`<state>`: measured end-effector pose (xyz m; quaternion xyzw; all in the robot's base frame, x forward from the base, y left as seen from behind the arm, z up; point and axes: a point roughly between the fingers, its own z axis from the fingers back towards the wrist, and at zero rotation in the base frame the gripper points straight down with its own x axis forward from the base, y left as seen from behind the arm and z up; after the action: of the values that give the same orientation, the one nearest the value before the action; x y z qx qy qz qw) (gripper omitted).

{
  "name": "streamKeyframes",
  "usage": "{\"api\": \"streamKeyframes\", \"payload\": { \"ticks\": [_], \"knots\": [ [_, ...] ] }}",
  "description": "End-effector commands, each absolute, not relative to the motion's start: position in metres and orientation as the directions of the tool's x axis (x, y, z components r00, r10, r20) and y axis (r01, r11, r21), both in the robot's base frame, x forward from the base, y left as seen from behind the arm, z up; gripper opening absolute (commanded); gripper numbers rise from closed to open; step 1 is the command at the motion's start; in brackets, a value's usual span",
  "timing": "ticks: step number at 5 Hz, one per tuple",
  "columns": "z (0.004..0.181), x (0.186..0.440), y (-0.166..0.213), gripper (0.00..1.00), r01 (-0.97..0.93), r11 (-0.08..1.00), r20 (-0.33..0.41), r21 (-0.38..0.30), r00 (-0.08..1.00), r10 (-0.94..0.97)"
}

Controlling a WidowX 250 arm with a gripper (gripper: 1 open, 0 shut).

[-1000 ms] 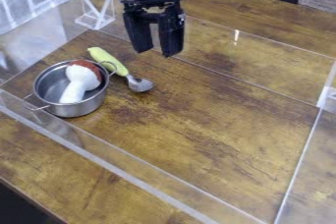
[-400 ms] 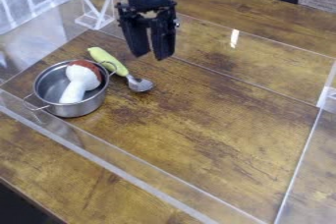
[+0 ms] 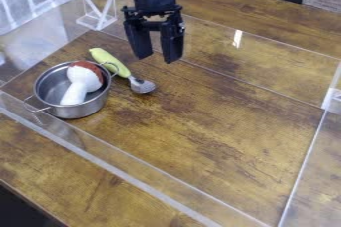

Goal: Put the mushroom in the silver pot

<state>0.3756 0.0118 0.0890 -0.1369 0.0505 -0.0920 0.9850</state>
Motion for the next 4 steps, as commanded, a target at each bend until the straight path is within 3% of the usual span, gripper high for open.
{"api": "streamKeyframes", "payload": {
  "ticks": [1, 2, 4],
  "knots": [
    [0.103, 0.385, 0.015, 1.0, 0.188, 0.95, -0.017, -0.25, 0.98, -0.198],
    [0.099, 0.387, 0.024, 1.0, 0.185, 0.951, -0.013, -0.247, 0.981, -0.194],
    [0.116, 0.386, 0.033, 1.0, 0.076, 0.967, -0.006, -0.245, 0.997, -0.08]
  ]
}}
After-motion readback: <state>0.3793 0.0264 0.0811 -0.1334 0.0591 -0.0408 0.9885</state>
